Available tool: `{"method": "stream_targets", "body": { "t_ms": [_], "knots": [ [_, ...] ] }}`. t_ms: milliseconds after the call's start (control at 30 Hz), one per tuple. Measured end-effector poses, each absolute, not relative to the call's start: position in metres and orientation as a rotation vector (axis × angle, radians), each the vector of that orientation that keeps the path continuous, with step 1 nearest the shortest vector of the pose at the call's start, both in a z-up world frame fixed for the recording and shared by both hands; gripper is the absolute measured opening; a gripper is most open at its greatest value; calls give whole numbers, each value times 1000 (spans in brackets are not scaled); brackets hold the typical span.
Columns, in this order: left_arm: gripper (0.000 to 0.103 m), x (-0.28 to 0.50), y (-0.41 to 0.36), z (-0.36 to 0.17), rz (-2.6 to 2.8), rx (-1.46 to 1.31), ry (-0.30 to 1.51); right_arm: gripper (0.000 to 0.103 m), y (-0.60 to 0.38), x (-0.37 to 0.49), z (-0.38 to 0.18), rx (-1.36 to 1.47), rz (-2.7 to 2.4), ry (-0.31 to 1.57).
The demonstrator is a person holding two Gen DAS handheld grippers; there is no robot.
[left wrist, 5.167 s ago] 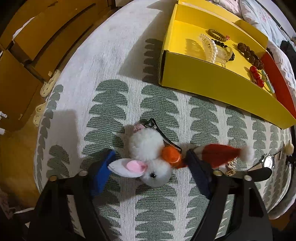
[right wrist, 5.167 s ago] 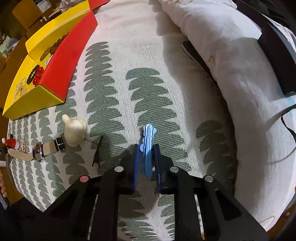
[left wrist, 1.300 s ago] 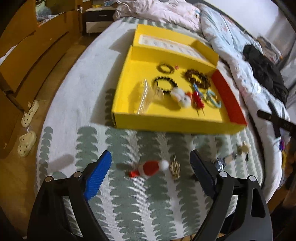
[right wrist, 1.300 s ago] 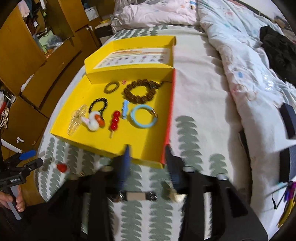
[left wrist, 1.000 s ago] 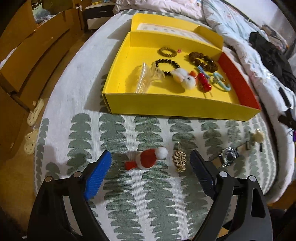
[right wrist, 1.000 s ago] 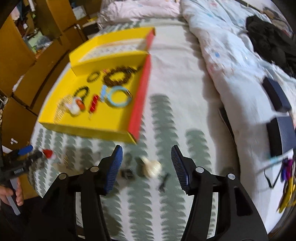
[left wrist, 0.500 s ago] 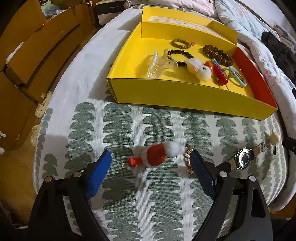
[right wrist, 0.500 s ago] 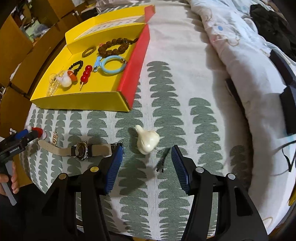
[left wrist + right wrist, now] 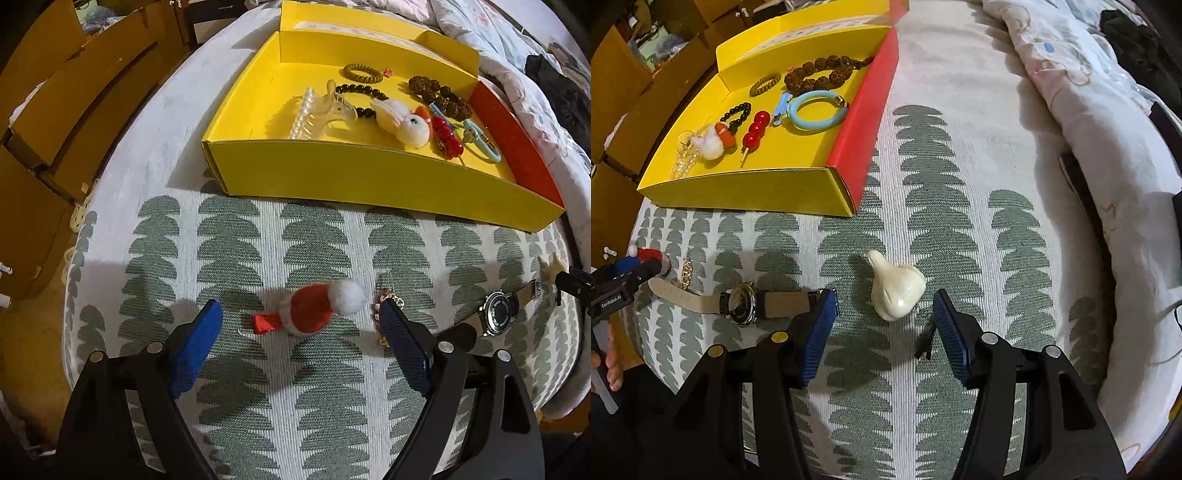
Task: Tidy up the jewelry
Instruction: 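Grasp the Santa-hat ornament with the left tool while the right tool grasps the garlic ornament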
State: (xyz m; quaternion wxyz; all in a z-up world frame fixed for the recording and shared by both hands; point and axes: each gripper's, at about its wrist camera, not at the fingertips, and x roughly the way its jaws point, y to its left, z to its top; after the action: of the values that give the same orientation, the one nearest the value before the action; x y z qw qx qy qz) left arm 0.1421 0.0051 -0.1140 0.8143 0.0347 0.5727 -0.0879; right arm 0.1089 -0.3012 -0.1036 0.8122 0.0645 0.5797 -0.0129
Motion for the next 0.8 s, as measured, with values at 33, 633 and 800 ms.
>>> {"method": "stream_targets", "body": {
  "t_ms": [33, 633, 800],
  "knots": [
    [84, 143, 5, -116, -189, 71, 1226, 58, -302, 109, -105, 140, -27, 1239],
    [47, 150, 8, -124, -208, 14, 1281, 56, -304, 123, -115, 180, -7, 1250],
    [44, 149, 10, -123, -221, 5, 1284, 49, -302, 126, -122, 177, -17, 1268]
  ]
}}
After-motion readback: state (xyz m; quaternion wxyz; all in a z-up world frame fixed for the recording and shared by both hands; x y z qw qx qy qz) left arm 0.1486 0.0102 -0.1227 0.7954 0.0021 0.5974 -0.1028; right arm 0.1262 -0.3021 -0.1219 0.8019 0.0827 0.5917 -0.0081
